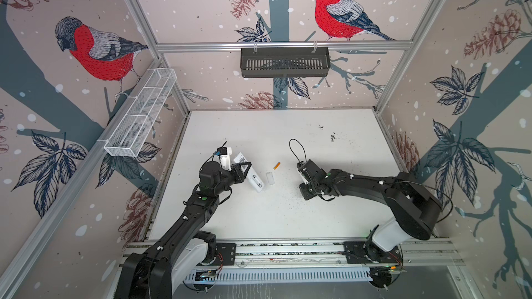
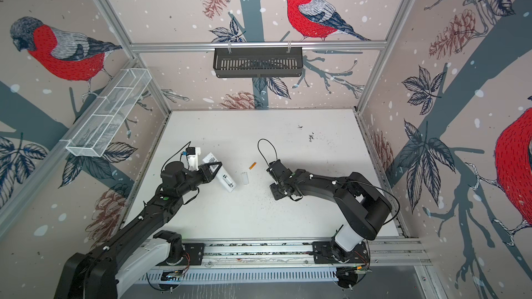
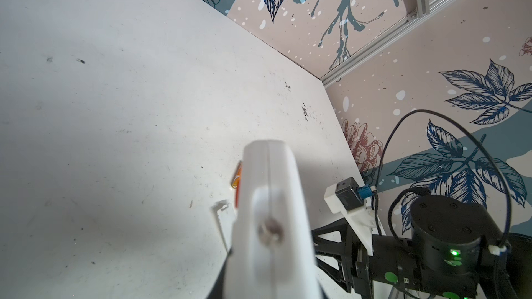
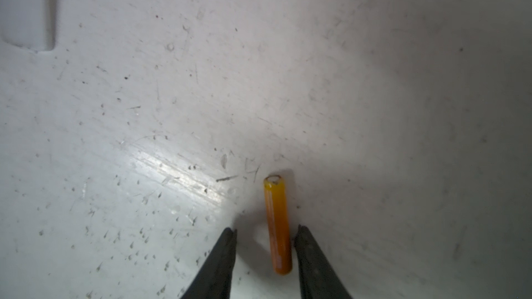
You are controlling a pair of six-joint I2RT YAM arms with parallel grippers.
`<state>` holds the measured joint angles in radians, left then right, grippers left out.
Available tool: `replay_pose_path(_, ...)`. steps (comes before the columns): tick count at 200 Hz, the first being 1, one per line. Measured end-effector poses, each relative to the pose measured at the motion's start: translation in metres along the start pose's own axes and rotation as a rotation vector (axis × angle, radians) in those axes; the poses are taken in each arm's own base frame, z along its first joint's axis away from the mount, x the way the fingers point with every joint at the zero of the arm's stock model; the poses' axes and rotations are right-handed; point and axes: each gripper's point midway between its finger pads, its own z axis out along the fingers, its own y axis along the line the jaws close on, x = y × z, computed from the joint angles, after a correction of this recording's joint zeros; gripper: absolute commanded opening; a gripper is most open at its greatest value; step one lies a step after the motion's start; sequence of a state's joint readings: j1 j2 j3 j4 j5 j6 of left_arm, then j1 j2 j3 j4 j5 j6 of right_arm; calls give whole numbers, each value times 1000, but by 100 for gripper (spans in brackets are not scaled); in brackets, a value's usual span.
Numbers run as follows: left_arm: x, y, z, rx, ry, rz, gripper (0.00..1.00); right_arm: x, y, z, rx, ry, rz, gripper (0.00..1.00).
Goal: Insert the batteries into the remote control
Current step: 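Lift the orange battery with the right gripper and carry it toward the remote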
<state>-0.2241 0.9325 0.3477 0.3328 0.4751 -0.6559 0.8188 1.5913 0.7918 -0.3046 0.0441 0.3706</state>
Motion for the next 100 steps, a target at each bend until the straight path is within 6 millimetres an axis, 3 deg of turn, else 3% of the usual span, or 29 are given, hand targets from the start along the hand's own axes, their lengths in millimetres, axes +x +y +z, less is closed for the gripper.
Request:
replay_pose_path(42, 2, 1, -1, 1, 0, -1, 0, -2, -5, 2, 21, -1, 6, 26)
replay_pose_path(100, 0, -2, -4, 8, -11, 6, 0, -2, -4, 3, 21, -8, -2, 25)
